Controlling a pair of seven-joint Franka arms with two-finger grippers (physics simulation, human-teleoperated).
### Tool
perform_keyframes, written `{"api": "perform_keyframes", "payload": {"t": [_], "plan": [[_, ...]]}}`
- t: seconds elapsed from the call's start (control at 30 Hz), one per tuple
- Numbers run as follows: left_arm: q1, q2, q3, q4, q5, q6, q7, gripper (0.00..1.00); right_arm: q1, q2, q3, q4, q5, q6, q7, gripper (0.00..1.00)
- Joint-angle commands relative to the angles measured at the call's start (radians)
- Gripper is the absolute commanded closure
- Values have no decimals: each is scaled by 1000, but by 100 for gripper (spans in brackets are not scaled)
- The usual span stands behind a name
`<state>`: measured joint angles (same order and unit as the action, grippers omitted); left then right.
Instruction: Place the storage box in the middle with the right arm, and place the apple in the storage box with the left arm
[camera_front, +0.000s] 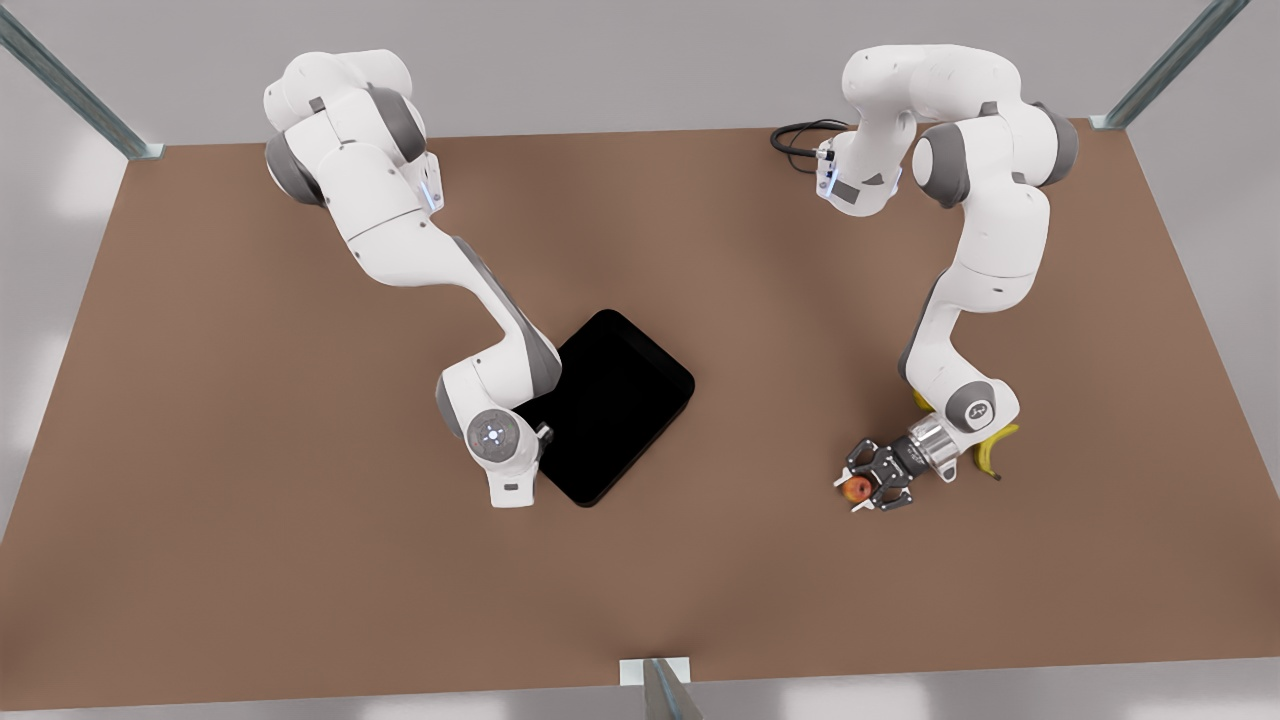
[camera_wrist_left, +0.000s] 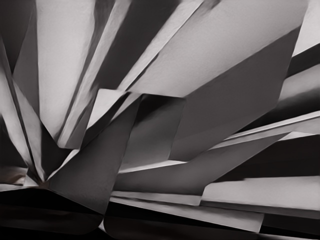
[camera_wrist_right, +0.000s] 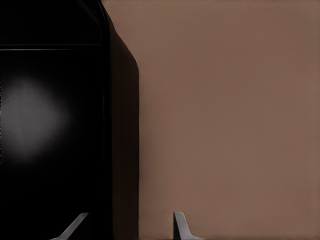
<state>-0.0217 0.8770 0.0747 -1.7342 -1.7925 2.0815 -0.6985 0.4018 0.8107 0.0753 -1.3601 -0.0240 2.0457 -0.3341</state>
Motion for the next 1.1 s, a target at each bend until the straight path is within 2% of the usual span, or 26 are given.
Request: {"api": "perform_keyframes", "payload": {"t": [0.0,0.17,0.23,0.3,0.33,0.4,0.47,0.5,0.63,0.73,0.87,1.03,1.07], "plan": [[2,0,0,-1,-108,3,-32,41,0,-1,0,1,4,-1,-2,0],[2,-26,2,2,-97,9,-56,43,-5,-16,-2,167,7,-200,6,0],[2,-64,4,1,-70,8,-90,43,-29,-73,-11,207,7,-314,7,0],[2,-151,5,2,62,8,-251,43,-178,-198,-22,199,0,-541,7,0],[-4,-194,4,2,110,12,-329,43,-250,-242,-58,188,-5,-587,0,0],[-40,-259,5,1,202,17,-443,43,-408,-366,-65,122,-53,-587,0,0],[-129,-331,5,-1,303,104,-616,43,-488,-565,-65,6,-73,-585,9,0],[-181,-352,5,-1,314,166,-693,43,-489,-590,-65,-30,-73,-582,6,0],[-460,-415,8,41,501,459,-1240,43,-498,-620,-65,-57,-71,-576,9,0],[-589,-411,8,159,829,466,-1716,43,-502,-602,-65,-45,-63,-584,3,0],[-725,-340,8,321,1125,465,-2135,43,-502,-590,-63,-43,-59,-584,6,0],[-810,-243,5,328,1282,460,-2153,42,-502,-588,-63,-43,-59,-584,3,0],[-813,-230,4,329,1308,462,-2147,0,-502,-588,-65,-43,-57,-584,1,0]]}}
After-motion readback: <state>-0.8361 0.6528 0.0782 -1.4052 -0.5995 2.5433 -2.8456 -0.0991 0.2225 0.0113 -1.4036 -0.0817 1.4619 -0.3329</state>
